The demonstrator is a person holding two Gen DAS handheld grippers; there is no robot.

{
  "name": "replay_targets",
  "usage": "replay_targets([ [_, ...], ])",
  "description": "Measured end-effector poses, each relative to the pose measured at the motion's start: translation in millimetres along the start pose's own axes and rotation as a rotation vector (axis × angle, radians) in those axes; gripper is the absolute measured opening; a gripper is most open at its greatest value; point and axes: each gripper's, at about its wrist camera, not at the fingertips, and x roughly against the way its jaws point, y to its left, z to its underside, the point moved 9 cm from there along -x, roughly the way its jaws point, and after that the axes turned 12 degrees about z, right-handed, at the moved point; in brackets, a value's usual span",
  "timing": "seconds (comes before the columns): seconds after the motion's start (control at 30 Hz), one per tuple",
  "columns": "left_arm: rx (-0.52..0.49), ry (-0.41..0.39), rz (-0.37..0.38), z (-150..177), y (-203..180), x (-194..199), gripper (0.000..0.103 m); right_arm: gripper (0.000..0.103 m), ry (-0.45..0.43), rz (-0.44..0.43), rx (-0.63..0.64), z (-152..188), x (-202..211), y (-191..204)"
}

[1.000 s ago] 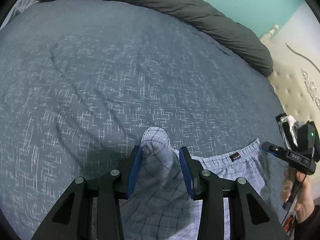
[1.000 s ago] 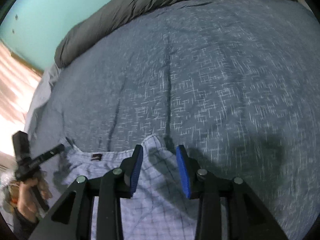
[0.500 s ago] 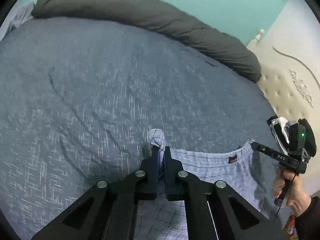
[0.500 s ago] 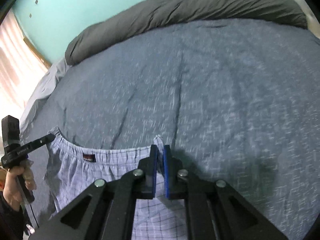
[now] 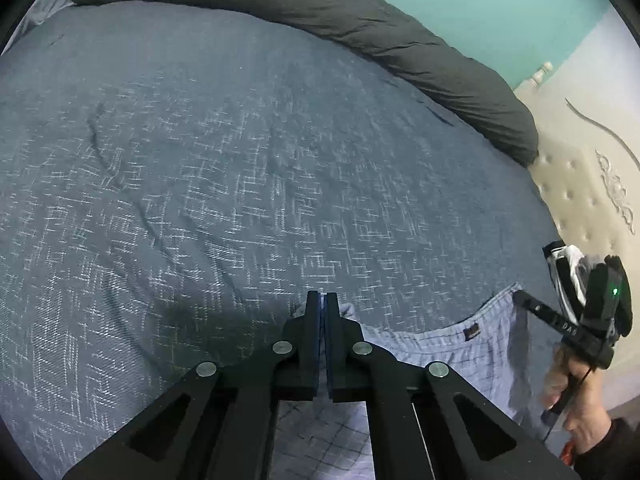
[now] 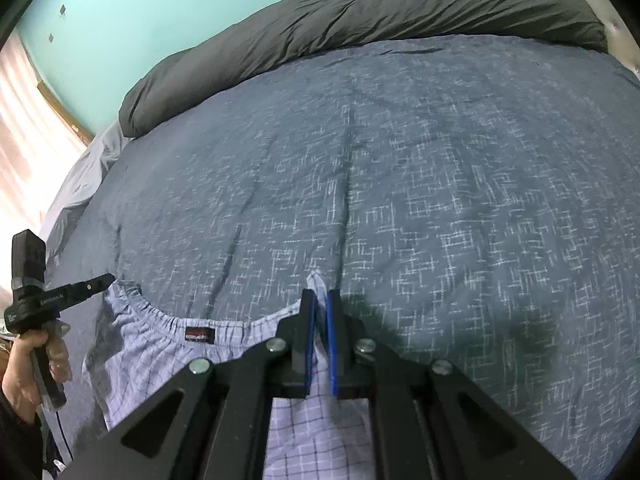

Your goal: Fold clothes

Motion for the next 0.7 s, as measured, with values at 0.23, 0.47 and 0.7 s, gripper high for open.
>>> replay_targets([
  [0.23, 0.014, 0.057, -0.007, 2.4, -7.0, -15.3, 0.033, 0.005, 0.009, -0.001, -0.007, 5.6, 5.1, -3.2],
  [0.47, -0.033, 0.059, -0.043, -1.7, -7.3, -16.4, 0.004, 0.005, 0.001, -0.01, -0.002, 8.6, 14.7, -3.5],
  [0.7, -0.095, -0.019, -0.062, -9.6, -17.7, 5.9, 0.003, 0.005, -0.073, -0.038, 0.002, 3.0, 35.2, 0.4],
])
